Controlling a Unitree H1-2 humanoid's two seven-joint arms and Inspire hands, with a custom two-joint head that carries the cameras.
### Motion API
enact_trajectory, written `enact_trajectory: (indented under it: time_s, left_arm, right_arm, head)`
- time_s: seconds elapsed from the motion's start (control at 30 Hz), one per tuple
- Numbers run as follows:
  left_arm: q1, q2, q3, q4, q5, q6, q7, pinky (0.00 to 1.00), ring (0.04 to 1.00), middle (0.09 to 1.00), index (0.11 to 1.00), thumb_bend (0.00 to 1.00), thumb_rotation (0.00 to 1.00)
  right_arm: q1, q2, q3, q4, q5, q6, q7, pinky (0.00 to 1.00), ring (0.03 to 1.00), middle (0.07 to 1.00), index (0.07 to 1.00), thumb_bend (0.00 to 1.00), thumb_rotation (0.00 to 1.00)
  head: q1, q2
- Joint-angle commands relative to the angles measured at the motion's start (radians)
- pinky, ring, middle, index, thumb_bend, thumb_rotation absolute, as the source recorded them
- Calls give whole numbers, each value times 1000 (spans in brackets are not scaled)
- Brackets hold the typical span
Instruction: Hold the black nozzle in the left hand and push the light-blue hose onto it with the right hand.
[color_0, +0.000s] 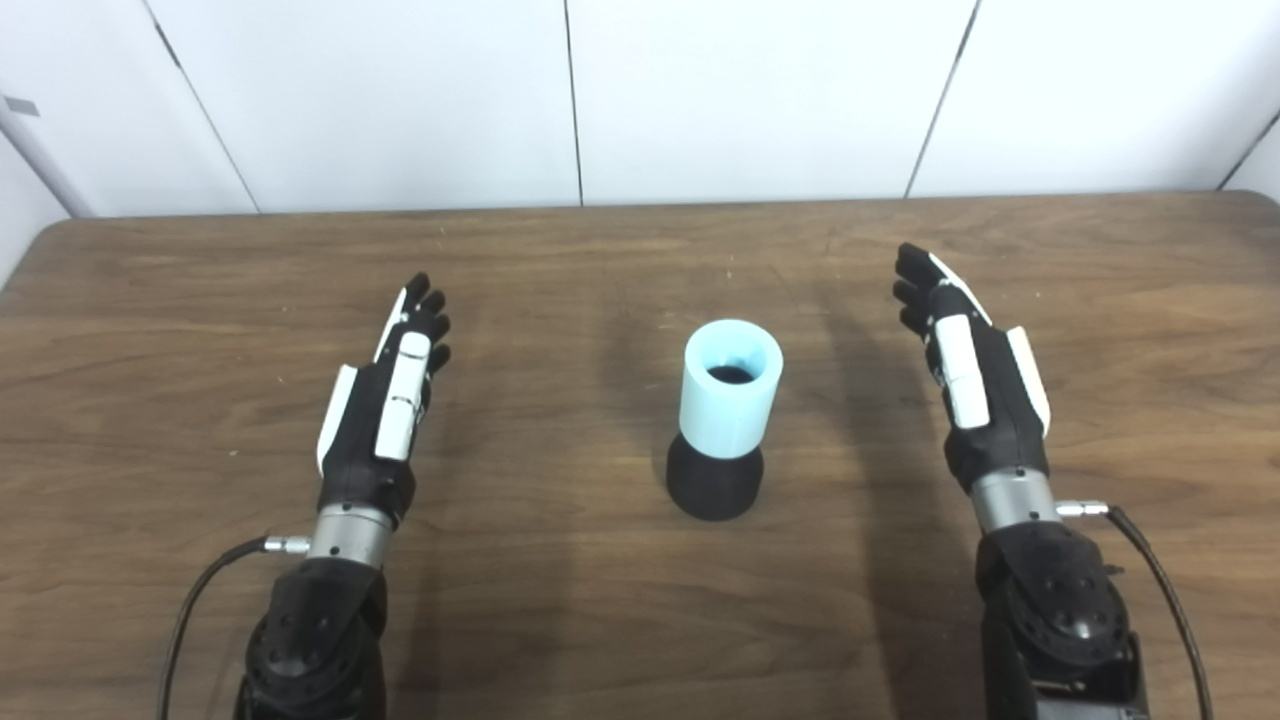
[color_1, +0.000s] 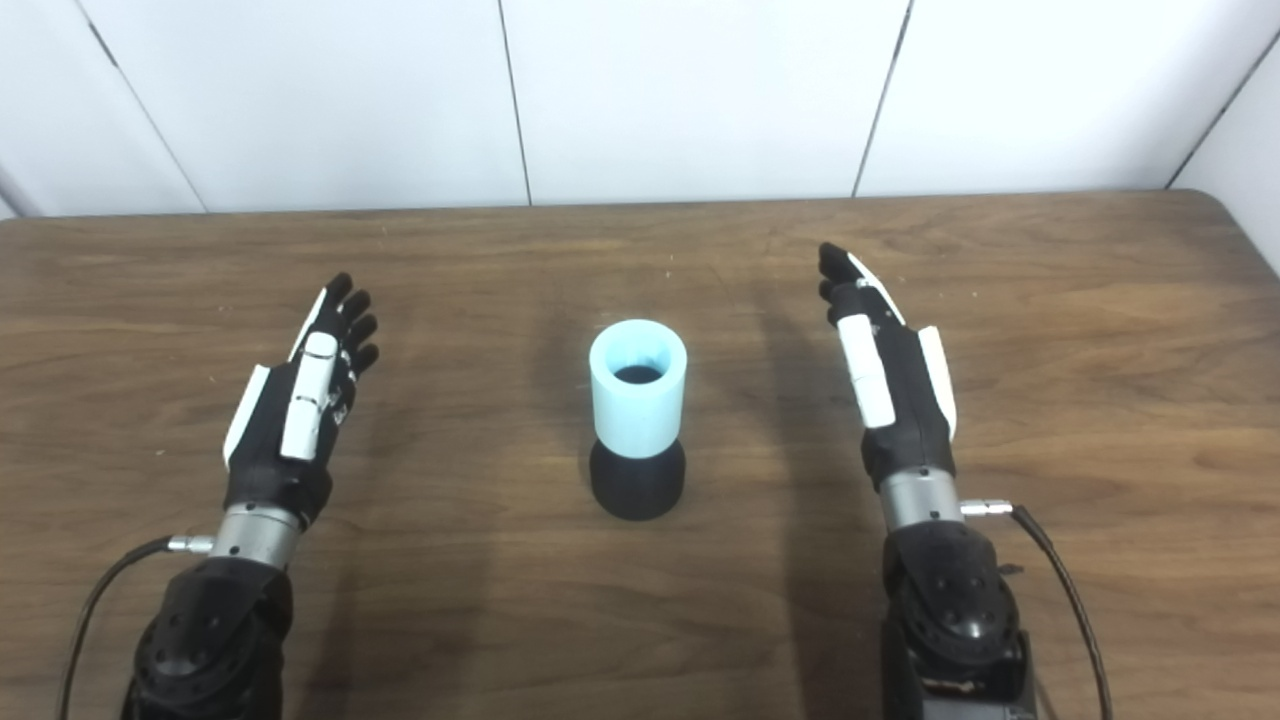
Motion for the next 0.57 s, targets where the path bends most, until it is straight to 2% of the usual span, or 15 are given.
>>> enact_trajectory:
  time_s: [0.0, 0.27, 0.53]
  left_arm:
    - [-15, 8, -5, -20, -9, -35, 13, 966, 984, 979, 995, 430, 1000]
    - [-7, 19, 8, 14, -7, -86, 40, 954, 971, 968, 985, 439, 1000]
    - [3, 20, -17, -16, 44, -97, 70, 978, 976, 968, 975, 451, 953]
  right_arm:
    - [-6, -8, 2, -11, 21, -61, -7, 944, 934, 928, 904, 547, 1000]
    - [15, -36, 20, 7, 62, -92, 15, 993, 964, 961, 923, 559, 1000]
    - [26, -42, 13, -8, 152, -65, 30, 984, 959, 959, 921, 580, 1000]
  head:
    - [0, 1]
    - [1, 9]
    - [6, 11]
